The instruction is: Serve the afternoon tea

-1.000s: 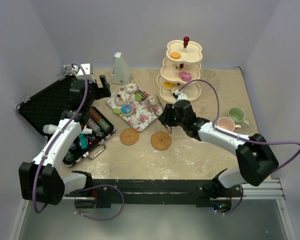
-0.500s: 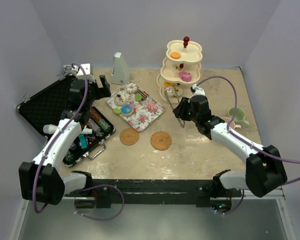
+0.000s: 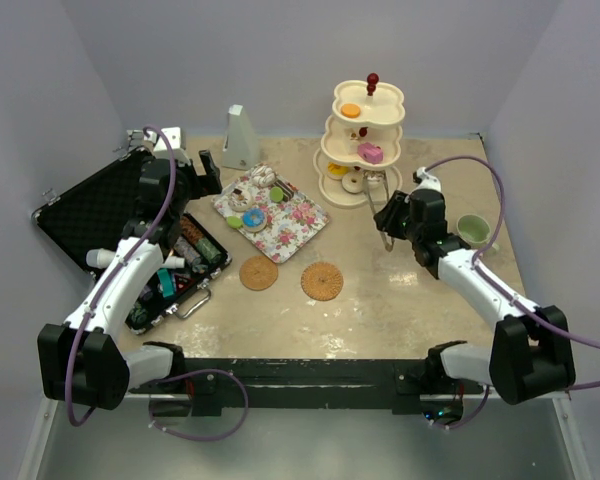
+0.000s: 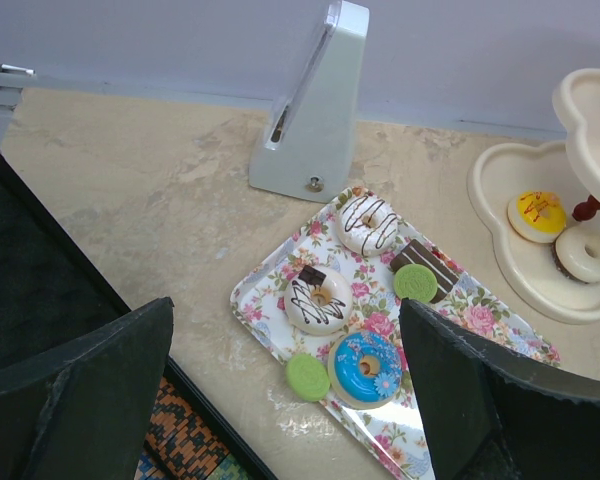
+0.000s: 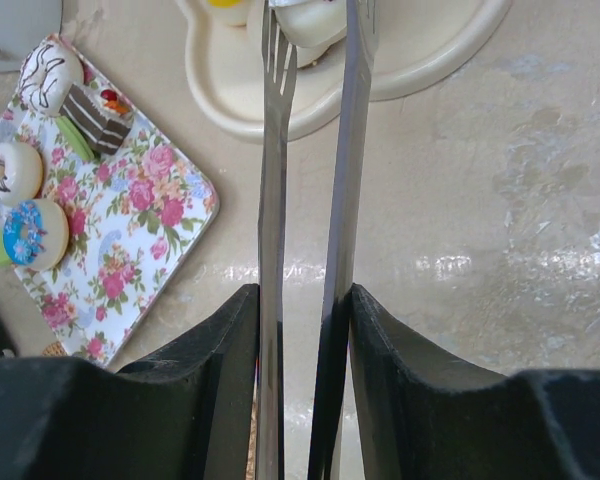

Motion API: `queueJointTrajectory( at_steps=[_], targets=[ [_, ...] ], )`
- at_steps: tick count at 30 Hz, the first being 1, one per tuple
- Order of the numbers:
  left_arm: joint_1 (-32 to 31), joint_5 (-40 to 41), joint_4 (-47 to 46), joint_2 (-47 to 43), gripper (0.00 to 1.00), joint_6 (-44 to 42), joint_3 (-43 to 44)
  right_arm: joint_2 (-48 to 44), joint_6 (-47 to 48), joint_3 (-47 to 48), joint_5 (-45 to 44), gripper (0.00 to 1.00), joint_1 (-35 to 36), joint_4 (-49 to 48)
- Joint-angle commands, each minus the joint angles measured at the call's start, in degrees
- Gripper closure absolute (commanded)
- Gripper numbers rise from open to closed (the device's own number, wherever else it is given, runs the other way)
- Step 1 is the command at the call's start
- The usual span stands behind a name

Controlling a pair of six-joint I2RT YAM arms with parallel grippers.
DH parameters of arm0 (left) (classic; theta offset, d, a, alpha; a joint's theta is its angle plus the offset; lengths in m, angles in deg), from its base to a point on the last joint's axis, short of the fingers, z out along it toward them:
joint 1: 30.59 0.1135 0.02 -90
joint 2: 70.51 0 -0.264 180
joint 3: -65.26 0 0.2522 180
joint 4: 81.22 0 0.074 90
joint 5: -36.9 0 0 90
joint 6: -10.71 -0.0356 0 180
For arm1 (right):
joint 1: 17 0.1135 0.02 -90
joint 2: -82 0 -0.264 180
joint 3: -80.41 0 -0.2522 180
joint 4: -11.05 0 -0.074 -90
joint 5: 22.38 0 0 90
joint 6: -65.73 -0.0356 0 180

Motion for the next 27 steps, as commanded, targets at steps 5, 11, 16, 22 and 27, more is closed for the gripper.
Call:
queueJointTrajectory(
  at_steps=[5, 11, 16, 22, 27],
  targets=[
    [-0.41, -0.42, -1.97, 0.33, 0.00, 0.79, 0.70, 2.30, 1.06, -0.22, 4.21, 0.71, -4.41, -8.48],
    [-0.41, -0.42, -1.88, 0.25, 0.00, 0.70, 0.70, 5.46, 1.06, 0.57, 4.92, 0.68, -5.11, -11.21],
    [-0.41, -0.51, -1.88, 0.42, 0.00, 0.70, 0.78, 5.82, 1.15, -0.22, 3.69, 0.56, -5.29, -11.39],
    [-0.41, -0.77, -1.88, 0.42, 0.00, 0.70, 0.70, 5.73, 1.41, -0.31, 2.98, 0.45, -5.29, -11.21],
    [-0.50, -0.77, -1.88, 0.51, 0.00, 0.79, 0.79, 5.38, 1.59, -0.22, 2.98, 0.40, -5.29, -10.69]
  ],
)
